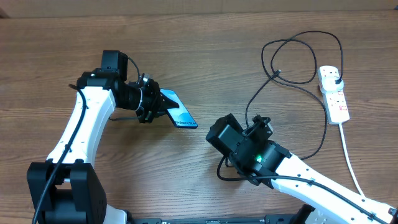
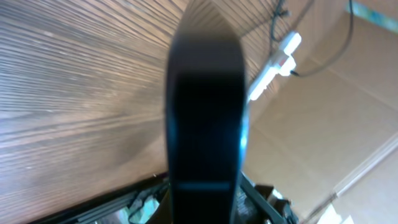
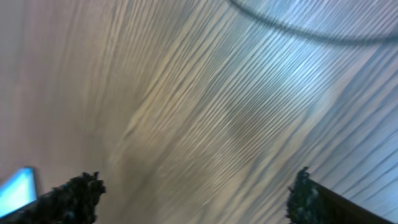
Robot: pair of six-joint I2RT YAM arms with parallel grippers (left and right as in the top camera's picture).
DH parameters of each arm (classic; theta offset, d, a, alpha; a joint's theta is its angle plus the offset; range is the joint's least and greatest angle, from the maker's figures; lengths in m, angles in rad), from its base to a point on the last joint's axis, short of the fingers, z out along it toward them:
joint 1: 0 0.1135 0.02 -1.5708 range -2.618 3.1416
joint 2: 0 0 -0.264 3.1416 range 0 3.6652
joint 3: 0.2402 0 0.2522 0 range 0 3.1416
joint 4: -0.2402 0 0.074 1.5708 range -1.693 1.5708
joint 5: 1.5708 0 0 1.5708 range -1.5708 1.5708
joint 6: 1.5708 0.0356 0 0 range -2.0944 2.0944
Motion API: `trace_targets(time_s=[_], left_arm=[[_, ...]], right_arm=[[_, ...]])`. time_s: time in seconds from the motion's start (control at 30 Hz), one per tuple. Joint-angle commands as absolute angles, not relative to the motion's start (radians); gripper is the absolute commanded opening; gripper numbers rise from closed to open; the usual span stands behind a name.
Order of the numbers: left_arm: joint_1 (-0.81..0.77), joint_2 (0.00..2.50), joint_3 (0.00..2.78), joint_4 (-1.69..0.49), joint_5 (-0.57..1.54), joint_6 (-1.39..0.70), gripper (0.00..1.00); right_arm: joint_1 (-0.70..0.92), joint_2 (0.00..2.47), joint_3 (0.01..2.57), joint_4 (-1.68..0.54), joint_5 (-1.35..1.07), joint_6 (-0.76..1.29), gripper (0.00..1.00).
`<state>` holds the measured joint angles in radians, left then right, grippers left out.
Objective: Plug charger to phone and switch on socket
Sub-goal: 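Release the phone from the right gripper and withdraw it, then move the right gripper to the black cable's connector end and grasp it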
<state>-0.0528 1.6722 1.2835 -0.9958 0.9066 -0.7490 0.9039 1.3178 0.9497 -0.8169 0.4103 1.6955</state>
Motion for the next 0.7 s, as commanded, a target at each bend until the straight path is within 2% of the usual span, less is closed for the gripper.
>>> trace_targets(time_s=[0.0,0.2,0.33,0.47,0.67], left_arm=[[-0.075,1.678,1.291,-0.997,1.077,-0.682,0.04],[-0.112,1.678,1.291,-0.998,1.26,-0.646,0.04],[-0.13,1.678,1.291,-0.998,1.316,-0.631,0.04],[-0.132,1.678,1.291,-0.997,1.328,-0.627,0.04],[-0.131,1.678,1.291,-0.997,1.327,-0.603,0.04]], right_arm=[[0.907,1.311,0.955,-0.864,0.492,1.562,1.0],[0.884,1.311,0.955,-0.992,0.469,1.562,1.0],[0.809,1.311,0.955,-1.089,0.396,1.548,1.0],[0.681,1.311,0.957,-1.097,0.33,1.351,1.0],[0.462,1.311,0.957,-0.995,0.172,1.037,1.0]])
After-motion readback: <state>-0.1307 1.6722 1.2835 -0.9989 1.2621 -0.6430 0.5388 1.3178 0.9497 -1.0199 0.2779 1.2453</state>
